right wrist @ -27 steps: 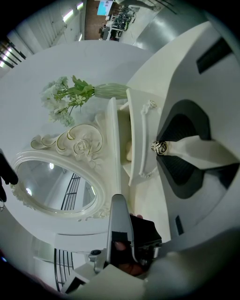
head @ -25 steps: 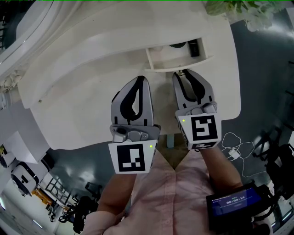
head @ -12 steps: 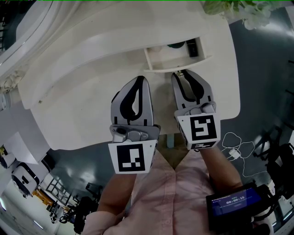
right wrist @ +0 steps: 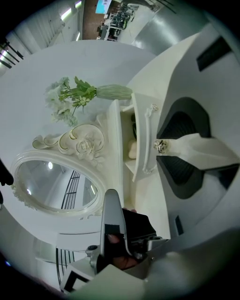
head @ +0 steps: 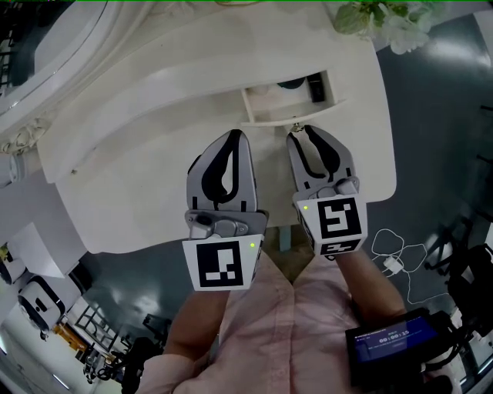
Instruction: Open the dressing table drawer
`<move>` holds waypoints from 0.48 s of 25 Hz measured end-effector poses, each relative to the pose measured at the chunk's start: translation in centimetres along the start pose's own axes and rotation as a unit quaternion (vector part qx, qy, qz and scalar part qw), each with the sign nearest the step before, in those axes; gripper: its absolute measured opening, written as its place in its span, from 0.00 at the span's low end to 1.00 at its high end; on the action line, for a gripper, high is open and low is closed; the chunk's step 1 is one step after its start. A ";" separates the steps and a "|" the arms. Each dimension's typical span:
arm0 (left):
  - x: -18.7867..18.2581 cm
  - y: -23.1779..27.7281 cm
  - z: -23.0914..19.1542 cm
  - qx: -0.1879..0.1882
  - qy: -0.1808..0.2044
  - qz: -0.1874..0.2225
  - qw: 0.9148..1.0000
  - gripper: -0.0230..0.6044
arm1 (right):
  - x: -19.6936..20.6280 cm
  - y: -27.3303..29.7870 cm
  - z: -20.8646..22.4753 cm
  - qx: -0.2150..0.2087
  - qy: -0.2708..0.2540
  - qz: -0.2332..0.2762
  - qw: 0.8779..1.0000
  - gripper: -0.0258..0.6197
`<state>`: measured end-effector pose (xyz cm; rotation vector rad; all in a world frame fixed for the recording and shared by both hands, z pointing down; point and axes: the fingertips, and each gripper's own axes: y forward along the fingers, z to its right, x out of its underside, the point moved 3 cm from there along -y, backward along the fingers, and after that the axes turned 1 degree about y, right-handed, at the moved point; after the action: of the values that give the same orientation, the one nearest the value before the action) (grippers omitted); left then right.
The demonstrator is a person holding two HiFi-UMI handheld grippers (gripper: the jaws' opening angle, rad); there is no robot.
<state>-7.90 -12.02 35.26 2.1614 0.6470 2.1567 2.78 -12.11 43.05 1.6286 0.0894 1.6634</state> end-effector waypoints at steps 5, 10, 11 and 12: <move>-3.0 -0.2 0.2 -0.007 0.009 0.035 0.999 0.07 | -3.1 -2.0 0.2 0.003 -0.012 0.037 0.999 0.21; -6.9 -1.4 0.1 -0.015 0.032 0.073 0.997 0.07 | -8.2 -4.0 -0.4 0.001 -0.033 0.094 0.995 0.21; -7.7 -1.8 0.1 -0.018 0.033 0.079 0.996 0.07 | -9.3 -4.5 -0.8 -0.002 -0.037 0.106 0.994 0.21; -8.4 -2.2 0.1 -0.021 0.034 0.086 0.996 0.07 | -10.4 -5.1 -1.2 -0.006 -0.041 0.118 0.992 0.21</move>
<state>-8.05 -12.56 26.56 2.2053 0.4294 2.3135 2.75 -13.88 31.56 1.7501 -0.1608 1.7655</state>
